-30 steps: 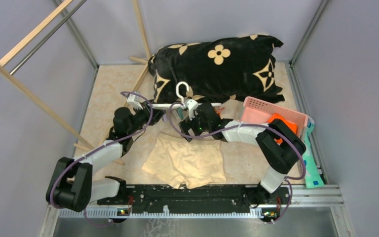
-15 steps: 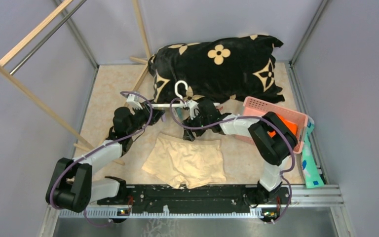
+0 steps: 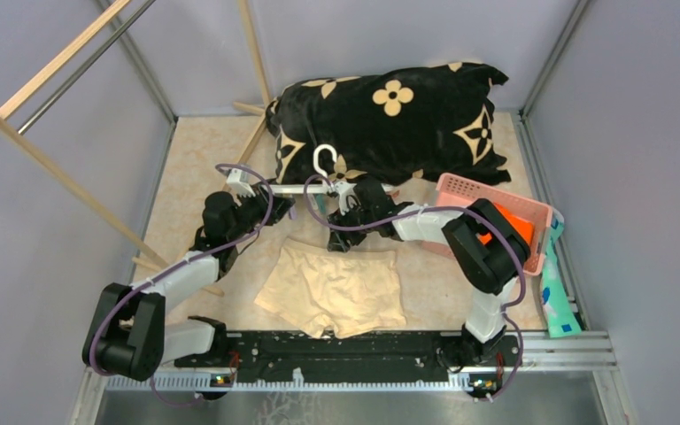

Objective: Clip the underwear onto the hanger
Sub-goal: Clamp the underwear onto the hanger.

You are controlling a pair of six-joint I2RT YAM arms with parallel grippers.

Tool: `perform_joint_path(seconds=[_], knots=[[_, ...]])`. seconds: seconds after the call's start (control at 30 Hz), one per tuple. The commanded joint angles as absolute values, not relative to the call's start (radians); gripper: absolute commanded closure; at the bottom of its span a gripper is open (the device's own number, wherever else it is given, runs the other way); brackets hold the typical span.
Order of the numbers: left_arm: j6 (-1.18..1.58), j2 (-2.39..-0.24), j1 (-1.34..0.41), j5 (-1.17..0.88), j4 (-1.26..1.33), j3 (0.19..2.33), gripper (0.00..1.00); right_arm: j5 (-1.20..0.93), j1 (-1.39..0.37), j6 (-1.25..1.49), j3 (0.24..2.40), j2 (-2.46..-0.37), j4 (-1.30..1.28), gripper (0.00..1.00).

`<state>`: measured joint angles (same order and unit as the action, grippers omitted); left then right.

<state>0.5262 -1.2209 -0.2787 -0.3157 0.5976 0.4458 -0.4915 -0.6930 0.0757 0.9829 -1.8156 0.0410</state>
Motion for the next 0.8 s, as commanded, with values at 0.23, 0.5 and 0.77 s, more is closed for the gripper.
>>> perform_joint_path(seconds=[0.23, 0.5, 0.77], knots=[[0.5, -1.204, -0.274, -0.314, 0.607, 0.482, 1.0, -0.562, -0.765, 0.091, 0.91, -1.773, -0.033, 0.49], [0.504, -1.21, -0.274, -0.321, 0.598, 0.486, 1.0, -0.44, -0.791, 0.016, 0.887, -1.748, -0.03, 0.43], [0.506, -1.221, -0.275, -0.327, 0.597, 0.487, 1.0, -0.469, -0.792, -0.03, 0.971, -1.807, -0.113, 0.51]])
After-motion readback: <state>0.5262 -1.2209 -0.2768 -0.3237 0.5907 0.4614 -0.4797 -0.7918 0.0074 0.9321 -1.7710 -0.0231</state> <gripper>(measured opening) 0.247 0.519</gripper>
